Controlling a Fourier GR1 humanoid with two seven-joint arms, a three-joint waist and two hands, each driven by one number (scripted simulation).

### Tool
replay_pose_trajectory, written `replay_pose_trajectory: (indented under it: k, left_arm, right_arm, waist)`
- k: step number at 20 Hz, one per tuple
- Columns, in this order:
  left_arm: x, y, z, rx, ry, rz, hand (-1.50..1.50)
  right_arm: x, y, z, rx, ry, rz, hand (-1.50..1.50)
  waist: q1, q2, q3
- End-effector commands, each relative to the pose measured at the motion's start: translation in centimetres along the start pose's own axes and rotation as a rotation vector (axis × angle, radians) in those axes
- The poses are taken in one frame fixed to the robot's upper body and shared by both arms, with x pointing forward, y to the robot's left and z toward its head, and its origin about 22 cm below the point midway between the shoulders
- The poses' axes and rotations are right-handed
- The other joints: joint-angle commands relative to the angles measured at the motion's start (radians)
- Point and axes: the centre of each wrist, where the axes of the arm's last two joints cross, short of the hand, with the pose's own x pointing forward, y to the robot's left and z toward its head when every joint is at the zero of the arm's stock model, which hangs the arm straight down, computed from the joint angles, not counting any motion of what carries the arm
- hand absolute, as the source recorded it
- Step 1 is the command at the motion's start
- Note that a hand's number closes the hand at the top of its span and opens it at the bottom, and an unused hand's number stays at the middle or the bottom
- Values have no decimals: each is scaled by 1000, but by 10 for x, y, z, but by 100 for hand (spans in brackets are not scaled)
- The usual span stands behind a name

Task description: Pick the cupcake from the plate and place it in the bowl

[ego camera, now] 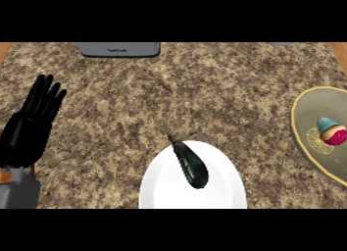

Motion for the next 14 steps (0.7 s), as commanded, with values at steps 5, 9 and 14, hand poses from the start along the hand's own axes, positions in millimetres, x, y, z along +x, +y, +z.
replay_pose_trajectory:
  k: [5,9,14]
  left_arm:
    - [3,-4,5,-14,-3,9,0]
    - [10,0,-4,2,1,12,0]
    - [-1,7,2,6,-2,7,0]
  right_arm:
    - [-32,-108,59,-38,48,-30,-150]
    - [-26,-150,80,-20,47,-32,-150]
    - [-48,-167,114,31,51,-35,-150]
  waist:
    - [-2,0,1]
    - [-1,1,2]
    - [0,3,5]
